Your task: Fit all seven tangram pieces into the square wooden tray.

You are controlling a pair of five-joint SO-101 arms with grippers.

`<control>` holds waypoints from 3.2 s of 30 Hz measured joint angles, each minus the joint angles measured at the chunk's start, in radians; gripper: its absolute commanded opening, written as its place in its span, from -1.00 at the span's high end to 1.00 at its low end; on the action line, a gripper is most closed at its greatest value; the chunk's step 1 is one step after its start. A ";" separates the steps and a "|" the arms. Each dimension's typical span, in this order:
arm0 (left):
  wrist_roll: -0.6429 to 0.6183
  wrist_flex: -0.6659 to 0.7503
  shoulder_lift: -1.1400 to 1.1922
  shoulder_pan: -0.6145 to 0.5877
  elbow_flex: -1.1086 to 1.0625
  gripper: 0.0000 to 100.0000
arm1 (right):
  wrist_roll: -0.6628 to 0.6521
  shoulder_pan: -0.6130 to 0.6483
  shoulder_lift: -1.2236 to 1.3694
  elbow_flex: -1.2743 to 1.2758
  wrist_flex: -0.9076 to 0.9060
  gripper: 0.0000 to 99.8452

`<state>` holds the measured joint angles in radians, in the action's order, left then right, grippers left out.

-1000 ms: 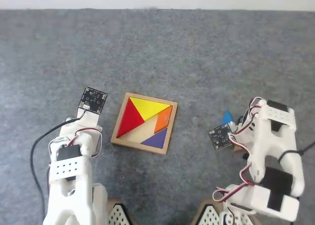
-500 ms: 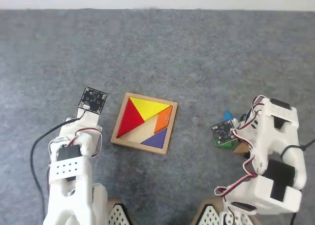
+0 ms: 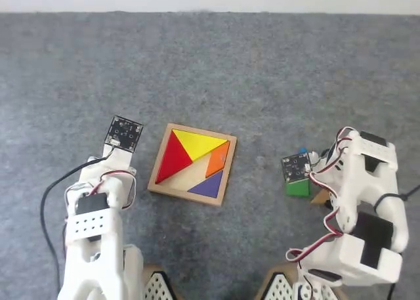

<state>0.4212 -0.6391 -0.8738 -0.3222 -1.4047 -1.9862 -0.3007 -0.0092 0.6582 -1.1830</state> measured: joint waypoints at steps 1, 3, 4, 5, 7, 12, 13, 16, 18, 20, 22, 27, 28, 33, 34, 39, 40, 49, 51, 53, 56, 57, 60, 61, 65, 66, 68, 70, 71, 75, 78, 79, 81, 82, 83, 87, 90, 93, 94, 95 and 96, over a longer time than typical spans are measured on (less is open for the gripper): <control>0.000 0.000 0.000 0.000 0.000 0.98 | 0.011 0.002 0.000 0.000 0.000 0.66; 0.000 0.000 0.000 0.000 0.000 0.98 | 0.021 0.002 -0.006 0.002 0.000 0.66; 0.000 0.000 0.000 0.000 0.000 0.98 | 0.025 0.002 -0.006 0.002 0.002 0.66; 0.000 0.000 0.000 0.000 0.000 0.98 | 0.028 0.006 -0.006 0.002 0.002 0.67; 0.000 0.000 0.000 0.000 0.000 0.98 | 0.032 0.020 -0.006 0.002 0.002 0.72; 0.000 0.000 0.000 0.000 0.000 0.98 | 0.032 0.028 -0.006 0.002 0.017 0.83; 0.000 0.000 0.000 0.000 0.000 0.98 | 0.032 0.029 -0.006 0.002 0.017 0.83; 0.000 0.000 0.000 0.000 0.000 0.98 | 0.032 0.025 -0.006 0.002 0.017 0.84; 0.000 0.000 0.000 0.000 0.000 0.98 | 0.041 0.025 -0.006 0.002 0.017 0.84; 0.000 0.000 0.000 0.000 0.000 0.98 | 0.055 0.025 -0.006 0.002 0.017 0.83; 0.000 0.000 0.000 0.000 0.000 0.98 | 0.058 0.025 -0.006 0.002 0.017 0.83; 0.000 0.000 0.000 0.000 0.000 0.98 | 0.061 0.035 -0.006 0.002 0.017 0.61; 0.000 0.000 0.000 0.000 0.000 0.98 | 0.061 0.046 -0.006 0.002 0.017 0.56; 0.000 0.000 0.000 0.000 0.000 0.98 | 0.064 0.097 -0.012 0.003 0.011 0.52; 0.000 0.000 0.000 0.000 0.000 0.98 | 0.066 0.107 -0.012 0.003 0.011 0.52; 0.000 0.000 0.000 0.000 0.000 0.98 | 0.100 0.140 -0.012 0.003 0.011 0.56; 0.000 0.000 0.000 0.000 0.000 0.98 | 0.100 0.140 -0.012 0.003 0.011 0.60; 0.000 0.000 0.000 0.000 0.000 0.98 | 0.101 0.147 -0.018 0.021 0.018 0.77; 0.000 0.000 0.000 0.000 0.000 0.98 | 0.103 0.147 -0.018 0.021 0.018 0.77; 0.000 0.000 0.000 0.000 0.000 0.98 | 0.106 0.147 -0.018 0.021 0.018 0.77; 0.000 0.000 0.000 0.000 0.000 0.98 | 0.106 0.147 -0.018 0.021 0.018 0.78; 0.000 0.000 0.000 0.000 0.000 0.98 | 0.106 0.147 -0.018 0.021 0.018 0.78; 0.000 0.000 0.000 0.000 0.000 0.98 | 0.126 0.147 -0.018 0.021 0.018 0.78; 0.000 0.000 0.000 0.000 0.000 0.98 | 0.133 0.147 -0.018 0.021 0.018 0.78; 0.000 0.000 0.000 0.000 0.000 0.98 | 0.146 0.144 -0.018 0.021 0.018 0.95; 0.000 0.000 0.000 0.000 0.000 0.98 | 0.149 0.144 -0.018 0.021 0.018 0.97; 0.000 0.000 0.000 0.000 0.000 0.98 | 0.149 0.144 -0.018 0.021 0.018 0.95; 0.000 0.000 0.000 0.000 0.000 0.98 | 0.149 0.144 -0.018 0.021 0.018 0.95; 0.000 0.000 0.000 0.000 0.000 0.98 | 0.155 0.144 -0.018 0.021 0.018 0.95; 0.000 0.000 0.000 0.000 0.000 0.98 | 0.187 0.144 -0.018 0.021 0.018 0.98; 0.000 0.000 0.000 0.000 0.000 0.98 | 0.221 0.144 -0.018 0.014 0.018 0.99; 0.002 0.000 0.000 0.000 0.000 0.98 | 0.241 0.144 -0.018 0.009 0.018 0.99; 0.002 0.000 0.000 0.000 0.000 0.98 | 0.282 0.144 -0.018 -0.005 0.018 0.99; 0.002 0.000 0.000 0.000 0.000 0.98 | 0.302 0.144 -0.018 -0.011 0.018 0.99; 0.002 0.000 0.000 0.000 0.000 0.98 | 0.318 0.144 -0.018 -0.017 0.018 0.99; 0.002 0.000 0.000 0.000 0.000 0.98 | 0.353 0.144 -0.018 -0.074 -0.049 0.99; 0.002 0.000 0.000 0.000 0.000 0.98 | 0.365 0.144 -0.048 -0.137 -0.144 0.99; 0.002 0.000 0.000 0.000 0.000 0.98 | 0.417 0.147 -0.101 -0.184 -0.221 0.99; 0.002 0.000 0.000 0.000 0.000 0.98 | 0.443 0.163 -0.121 -0.192 -0.236 0.99; 0.002 0.000 0.000 0.000 0.000 0.98 | 0.474 0.184 -0.141 -0.195 -0.244 0.99; 0.002 0.000 0.000 0.000 0.000 0.98 | 0.508 0.207 -0.160 -0.196 -0.256 0.99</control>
<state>0.4227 -0.6391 -0.8738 -0.3222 -1.4047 -1.4784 -0.0936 -0.1688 0.4618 -1.4392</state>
